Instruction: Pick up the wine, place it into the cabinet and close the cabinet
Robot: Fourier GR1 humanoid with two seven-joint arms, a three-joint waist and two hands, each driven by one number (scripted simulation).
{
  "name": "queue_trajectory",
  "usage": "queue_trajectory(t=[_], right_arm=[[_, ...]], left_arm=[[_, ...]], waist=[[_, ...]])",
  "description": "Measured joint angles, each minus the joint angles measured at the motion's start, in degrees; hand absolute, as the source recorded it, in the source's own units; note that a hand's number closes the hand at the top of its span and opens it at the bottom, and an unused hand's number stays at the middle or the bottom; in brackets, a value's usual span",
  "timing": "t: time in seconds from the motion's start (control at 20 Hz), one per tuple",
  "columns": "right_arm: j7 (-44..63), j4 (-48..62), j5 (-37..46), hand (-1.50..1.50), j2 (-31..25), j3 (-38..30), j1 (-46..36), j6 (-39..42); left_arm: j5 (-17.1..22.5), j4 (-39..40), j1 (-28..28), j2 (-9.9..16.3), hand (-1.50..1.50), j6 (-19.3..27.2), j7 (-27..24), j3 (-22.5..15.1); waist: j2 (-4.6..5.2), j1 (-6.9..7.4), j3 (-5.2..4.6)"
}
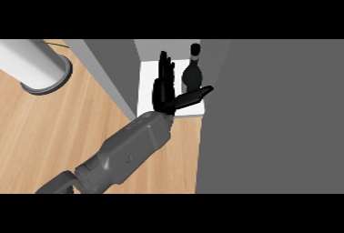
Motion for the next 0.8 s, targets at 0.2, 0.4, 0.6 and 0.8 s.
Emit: queue_trajectory(t=[0.2,0.4,0.6,0.8], right_arm=[[1.5,-1.8,0.6,-1.5,0.1,0.6,0.5,-0.8],[1.1,-0.9,1.2,-1.5,0.2,-0.1,0.0,-1.4],[-0.5,-0.1,2.2,-1.5,0.5,0.1,1.0,-1.2],[1.6,-1.1,2.9,-1.5,0.4,0.5,-0.2,-2.4]], left_arm=[[-1.0,-2.2,1.0,0.0,-1.5,1.1,-0.1,-1.1],[-2.6,-5.8,4.8,0.1,-1.5,2.0,-2.2,-2.3],[-5.2,-7.6,7.4,0.2,-1.5,2.1,-3.3,-1.9],[-9.5,-11.5,10.3,0.9,-1.5,2.5,-3.0,-0.7]], waist=[[-0.26,0.96,0.01],[-0.46,1.83,0.01],[-0.56,2.42,0.01],[-0.73,3.08,0.02]])
